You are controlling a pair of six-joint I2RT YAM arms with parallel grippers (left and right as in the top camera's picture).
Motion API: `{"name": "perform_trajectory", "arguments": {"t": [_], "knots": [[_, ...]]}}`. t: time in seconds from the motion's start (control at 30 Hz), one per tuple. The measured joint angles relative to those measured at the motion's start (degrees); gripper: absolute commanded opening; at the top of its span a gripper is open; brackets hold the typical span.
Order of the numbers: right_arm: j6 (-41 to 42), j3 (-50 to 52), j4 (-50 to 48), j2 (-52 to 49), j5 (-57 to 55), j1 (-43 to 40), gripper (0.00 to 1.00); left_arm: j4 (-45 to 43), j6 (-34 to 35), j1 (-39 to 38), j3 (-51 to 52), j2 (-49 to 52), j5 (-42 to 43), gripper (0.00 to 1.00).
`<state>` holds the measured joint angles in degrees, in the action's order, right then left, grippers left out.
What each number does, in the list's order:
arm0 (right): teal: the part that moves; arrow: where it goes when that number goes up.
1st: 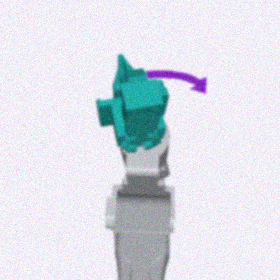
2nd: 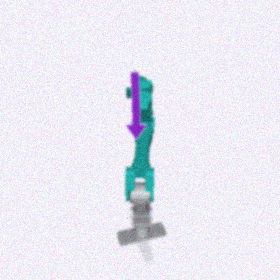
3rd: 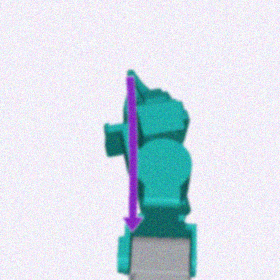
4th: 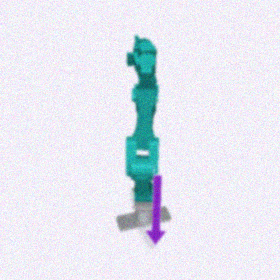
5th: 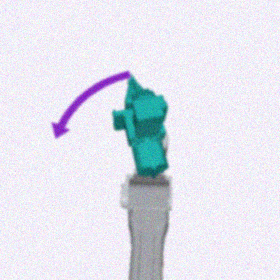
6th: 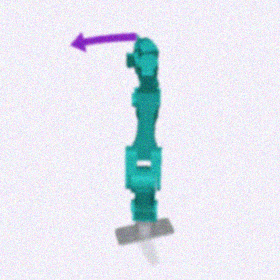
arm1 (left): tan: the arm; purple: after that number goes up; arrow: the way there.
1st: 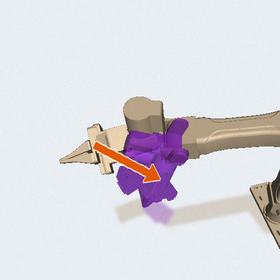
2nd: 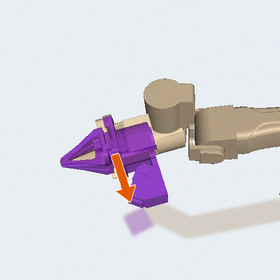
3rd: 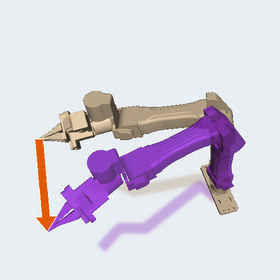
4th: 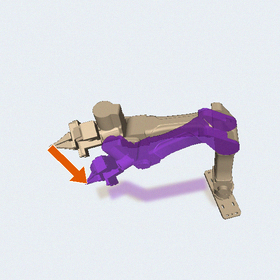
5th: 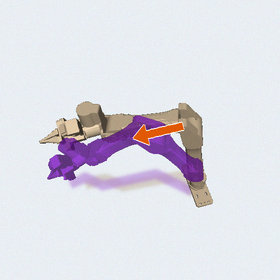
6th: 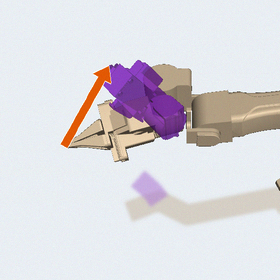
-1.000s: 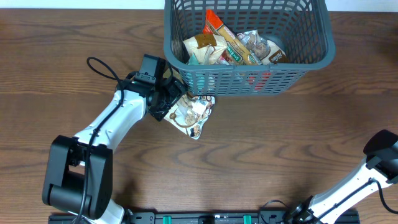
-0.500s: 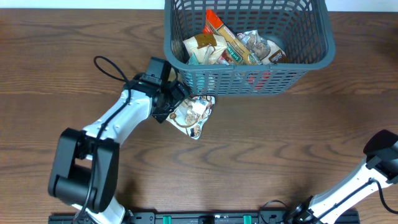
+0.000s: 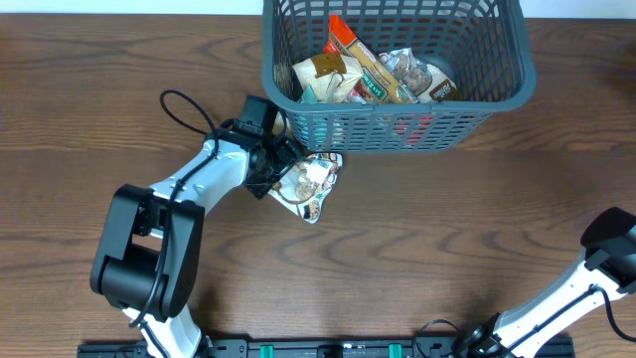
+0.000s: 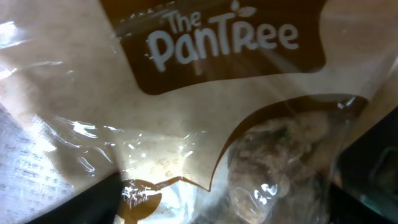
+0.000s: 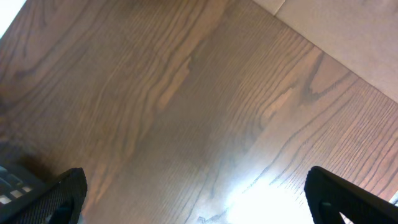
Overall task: Pack container
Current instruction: 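Grasp the top edge of the beige PanTree bag with the left gripper, then lift the beige bag up and swing it left of the basket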
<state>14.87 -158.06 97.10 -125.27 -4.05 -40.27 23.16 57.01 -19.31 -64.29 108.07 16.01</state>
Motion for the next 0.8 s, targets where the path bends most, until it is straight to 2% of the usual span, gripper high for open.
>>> {"name": "perform_trajectory", "arguments": {"t": [0.03,0.07,0.13,0.53,0.67,0.8], "knots": [[0.0,0.0,0.0,0.0,0.0,0.0,0.99,-0.2,0.1,0.0,0.0,0.3,0.2,0.47],[0.0,0.0,0.0,0.0,0.0,0.0,0.99,-0.2,0.2,0.0,-0.1,0.6,0.2,0.36],[0.0,0.0,0.0,0.0,0.0,0.0,0.99,-0.1,0.3,0.0,-0.1,0.8,0.4,0.05],[0.0,0.0,0.0,0.0,0.0,0.0,0.99,6.6,4.5,0.0,-1.2,0.0,-1.7,0.06],[0.0,0.0,0.0,0.0,0.0,0.0,0.99,11.3,3.7,-0.1,-0.5,-2.8,-7.5,0.06],[0.0,0.0,0.0,0.0,0.0,0.0,0.99,14.6,1.2,0.0,0.9,-11.0,-14.7,0.06]]}}
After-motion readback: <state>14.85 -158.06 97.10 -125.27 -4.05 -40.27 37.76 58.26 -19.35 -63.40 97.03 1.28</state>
